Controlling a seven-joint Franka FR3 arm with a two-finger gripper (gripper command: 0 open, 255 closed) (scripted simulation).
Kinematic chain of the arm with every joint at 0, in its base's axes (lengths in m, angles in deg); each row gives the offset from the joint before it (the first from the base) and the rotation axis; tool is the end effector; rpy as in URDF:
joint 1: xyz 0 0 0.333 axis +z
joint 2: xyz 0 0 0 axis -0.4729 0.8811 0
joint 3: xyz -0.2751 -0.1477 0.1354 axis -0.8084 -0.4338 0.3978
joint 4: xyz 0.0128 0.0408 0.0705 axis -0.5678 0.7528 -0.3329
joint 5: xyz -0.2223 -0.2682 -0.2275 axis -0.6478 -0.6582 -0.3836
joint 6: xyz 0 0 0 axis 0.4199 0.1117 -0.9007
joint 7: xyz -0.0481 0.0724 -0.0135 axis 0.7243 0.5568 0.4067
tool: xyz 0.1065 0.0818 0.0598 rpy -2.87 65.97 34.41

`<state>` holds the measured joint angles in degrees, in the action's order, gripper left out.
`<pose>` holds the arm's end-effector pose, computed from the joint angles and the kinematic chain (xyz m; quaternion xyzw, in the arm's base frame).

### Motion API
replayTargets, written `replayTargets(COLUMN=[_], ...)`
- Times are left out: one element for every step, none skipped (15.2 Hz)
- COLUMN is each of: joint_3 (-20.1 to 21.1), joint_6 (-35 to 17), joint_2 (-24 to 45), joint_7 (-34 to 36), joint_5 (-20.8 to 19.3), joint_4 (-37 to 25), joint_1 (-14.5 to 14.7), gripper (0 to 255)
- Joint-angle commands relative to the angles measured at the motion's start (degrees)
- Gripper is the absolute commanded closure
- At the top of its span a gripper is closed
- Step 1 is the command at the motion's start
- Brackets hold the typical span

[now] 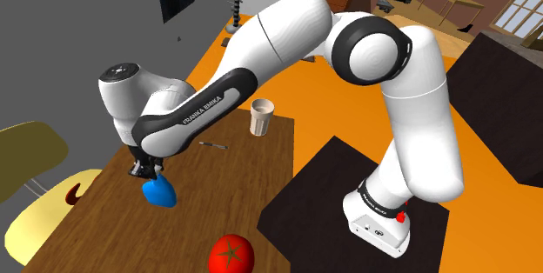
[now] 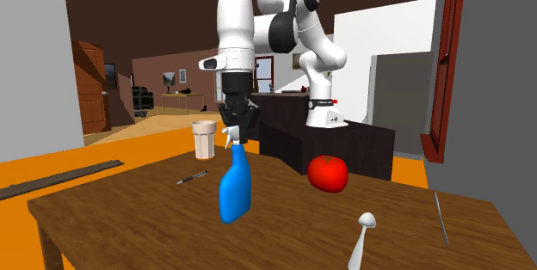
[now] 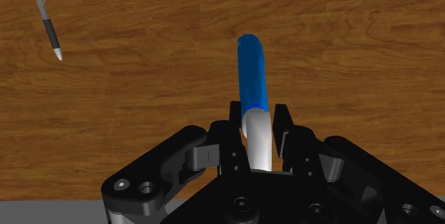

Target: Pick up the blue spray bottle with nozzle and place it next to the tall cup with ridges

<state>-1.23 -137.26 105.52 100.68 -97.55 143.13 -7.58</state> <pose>0.5685 0.4377 0.1985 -0.9705 -0.2411 0.0044 0.0009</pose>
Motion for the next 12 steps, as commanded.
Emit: replayTargets(joint_3=[0.23,0.37,0.51,0.65,0.78,0.91,1.04,1.16,1.29,1.41,1.52,1.64], joint_6=[0.77,1.28,1.79,2.31,2.83,3.36,3.89,4.43,4.97,5.52,6.08,6.64], joint_2=[-0.77,-1.23,-1.70,-2.16,-2.61,-3.05,-3.49,-3.92,-4.34,-4.75,-5.16,-5.56], joint_7=[-0.15,-0.25,-0.35,-0.46,-0.56,-0.66,-0.76,-0.86,-0.96,-1.06,-1.16,-1.26], joint_5=[0.28,0.46,0.64,0.82,1.00,1.17,1.35,1.53,1.70,1.87,2.05,2.22], joint_4=[-0.02,-0.08,-0.13,-0.20,-0.29,-0.39,-0.50,-0.63,-0.76,-0.92,-1.09,-1.27], joint_1=[-0.15,-0.24,-0.33,-0.42,-0.50,-0.59,-0.67,-0.74,-0.82,-0.89,-0.96,-1.02], gripper=[255,255,255,255,255,255,255,255,255,255,255,255])
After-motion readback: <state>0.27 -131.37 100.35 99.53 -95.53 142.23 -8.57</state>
